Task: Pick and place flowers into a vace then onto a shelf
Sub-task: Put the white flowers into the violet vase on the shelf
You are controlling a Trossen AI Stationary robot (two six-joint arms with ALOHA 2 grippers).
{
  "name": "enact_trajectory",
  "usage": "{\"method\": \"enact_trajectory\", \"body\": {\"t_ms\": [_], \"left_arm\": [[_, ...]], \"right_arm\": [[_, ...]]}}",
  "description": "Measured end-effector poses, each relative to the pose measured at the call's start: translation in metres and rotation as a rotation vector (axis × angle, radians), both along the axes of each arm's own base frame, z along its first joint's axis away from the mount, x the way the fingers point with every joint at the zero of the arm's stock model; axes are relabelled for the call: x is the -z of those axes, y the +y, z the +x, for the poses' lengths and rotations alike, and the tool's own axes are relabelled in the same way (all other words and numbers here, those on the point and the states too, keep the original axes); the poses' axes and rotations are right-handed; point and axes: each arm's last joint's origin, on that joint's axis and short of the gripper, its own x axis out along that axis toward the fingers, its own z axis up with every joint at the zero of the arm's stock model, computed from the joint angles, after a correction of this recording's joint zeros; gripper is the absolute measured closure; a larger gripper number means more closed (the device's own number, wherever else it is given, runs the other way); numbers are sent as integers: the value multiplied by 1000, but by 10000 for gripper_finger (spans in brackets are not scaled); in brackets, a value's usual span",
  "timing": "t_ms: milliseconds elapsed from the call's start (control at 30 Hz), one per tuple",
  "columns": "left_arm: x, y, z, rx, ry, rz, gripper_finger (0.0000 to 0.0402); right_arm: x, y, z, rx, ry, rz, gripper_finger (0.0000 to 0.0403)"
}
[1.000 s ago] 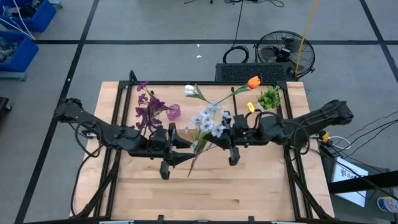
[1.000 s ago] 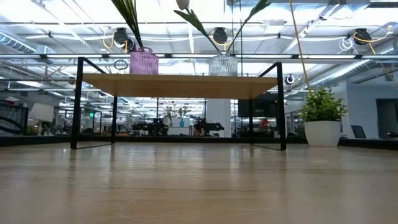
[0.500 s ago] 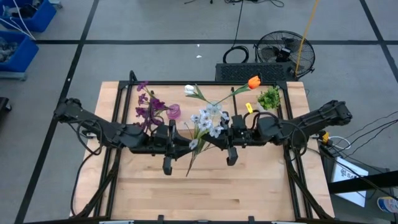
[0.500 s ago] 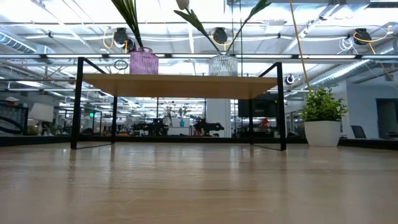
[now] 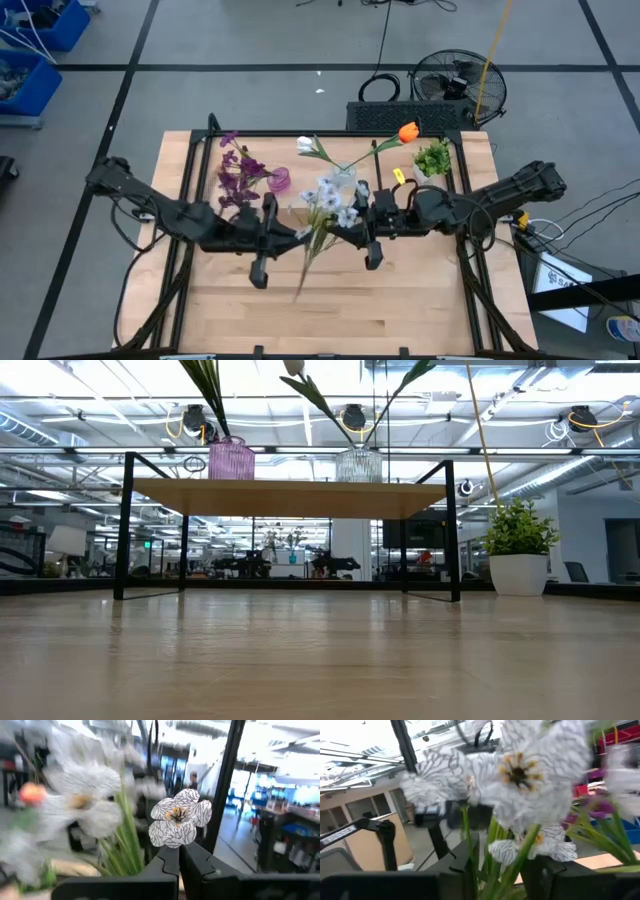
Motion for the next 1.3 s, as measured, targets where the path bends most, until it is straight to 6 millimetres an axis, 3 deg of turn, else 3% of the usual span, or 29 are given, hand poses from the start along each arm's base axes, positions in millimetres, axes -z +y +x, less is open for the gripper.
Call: {"method": "enact_trajectory", "body": {"t_ms": [233, 533, 767, 1300], "left_arm": [[-18, 6, -17, -43, -79, 46, 399], [-15, 5, -18, 28, -46, -3, 397], [-8, 5, -15, 34, 20, -22, 361], [5, 4, -13, 44, 145, -66, 239]], "right_arm": [[-5, 13, -7, -42, -38, -11, 269], [-6, 14, -9, -19, -45, -28, 289], [-8, 9, -8, -2, -65, -12, 393], [-29, 7, -21, -5, -216, 20, 402]]}}
